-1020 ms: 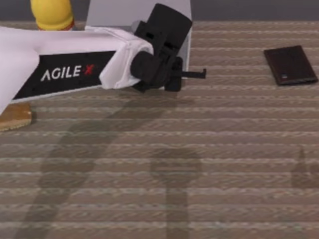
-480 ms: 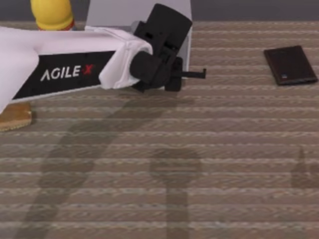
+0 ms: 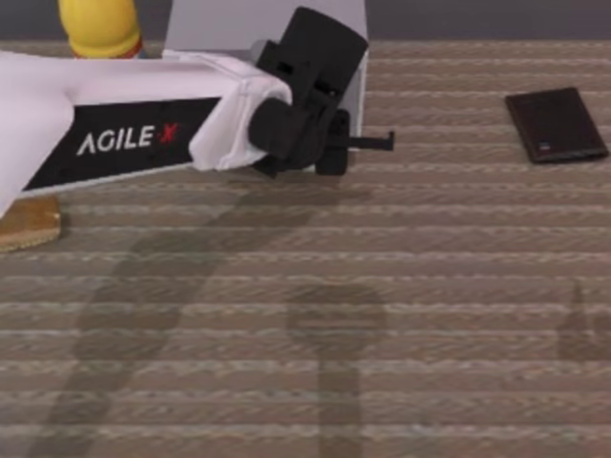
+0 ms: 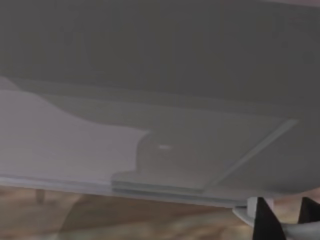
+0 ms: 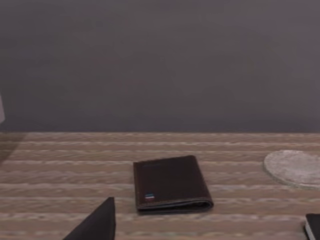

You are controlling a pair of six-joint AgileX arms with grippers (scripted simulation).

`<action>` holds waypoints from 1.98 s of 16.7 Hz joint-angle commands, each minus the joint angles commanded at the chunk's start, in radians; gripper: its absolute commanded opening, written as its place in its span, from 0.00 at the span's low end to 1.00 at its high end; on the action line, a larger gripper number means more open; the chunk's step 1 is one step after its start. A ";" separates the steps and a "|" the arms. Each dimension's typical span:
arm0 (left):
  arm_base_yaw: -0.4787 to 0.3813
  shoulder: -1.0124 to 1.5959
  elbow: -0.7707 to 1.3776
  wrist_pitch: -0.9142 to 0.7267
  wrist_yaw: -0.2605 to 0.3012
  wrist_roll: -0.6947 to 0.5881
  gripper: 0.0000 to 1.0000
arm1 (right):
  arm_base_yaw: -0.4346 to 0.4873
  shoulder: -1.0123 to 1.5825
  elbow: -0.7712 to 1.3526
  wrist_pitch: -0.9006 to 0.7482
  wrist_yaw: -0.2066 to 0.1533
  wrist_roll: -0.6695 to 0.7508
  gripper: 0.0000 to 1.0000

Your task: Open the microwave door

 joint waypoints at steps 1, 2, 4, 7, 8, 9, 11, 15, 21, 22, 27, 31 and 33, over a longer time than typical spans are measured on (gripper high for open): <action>0.000 0.000 0.000 0.000 0.000 0.000 0.00 | 0.000 0.000 0.000 0.000 0.000 0.000 1.00; 0.000 0.000 0.000 0.000 0.000 0.000 0.00 | 0.000 0.000 0.000 0.000 0.000 0.000 1.00; 0.000 0.000 0.000 0.000 0.000 0.000 0.00 | 0.000 0.000 0.000 0.000 0.000 0.000 1.00; -0.007 0.001 0.002 0.001 0.008 -0.002 0.00 | 0.000 0.000 0.000 0.000 0.000 0.000 1.00; -0.005 -0.003 -0.008 0.004 0.012 0.005 0.00 | 0.000 0.000 0.000 0.000 0.000 0.000 1.00; -0.002 -0.011 -0.018 0.010 0.017 0.014 0.00 | 0.000 0.000 0.000 0.000 0.000 0.000 1.00; 0.005 -0.030 -0.037 0.027 0.029 0.033 0.00 | 0.000 0.000 0.000 0.000 0.000 0.000 1.00; 0.009 -0.038 -0.059 0.034 0.038 0.051 0.00 | 0.000 0.000 0.000 0.000 0.000 0.000 1.00; 0.009 -0.038 -0.059 0.034 0.038 0.051 0.00 | 0.000 0.000 0.000 0.000 0.000 0.000 1.00; 0.009 -0.038 -0.059 0.034 0.038 0.051 0.00 | 0.000 0.000 0.000 0.000 0.000 0.000 1.00; 0.009 -0.038 -0.059 0.034 0.038 0.051 0.00 | 0.000 0.000 0.000 0.000 0.000 0.000 1.00; 0.009 -0.038 -0.059 0.034 0.038 0.051 0.00 | 0.000 0.000 0.000 0.000 0.000 0.000 1.00; 0.009 -0.038 -0.059 0.034 0.038 0.051 0.00 | 0.000 0.000 0.000 0.000 0.000 0.000 1.00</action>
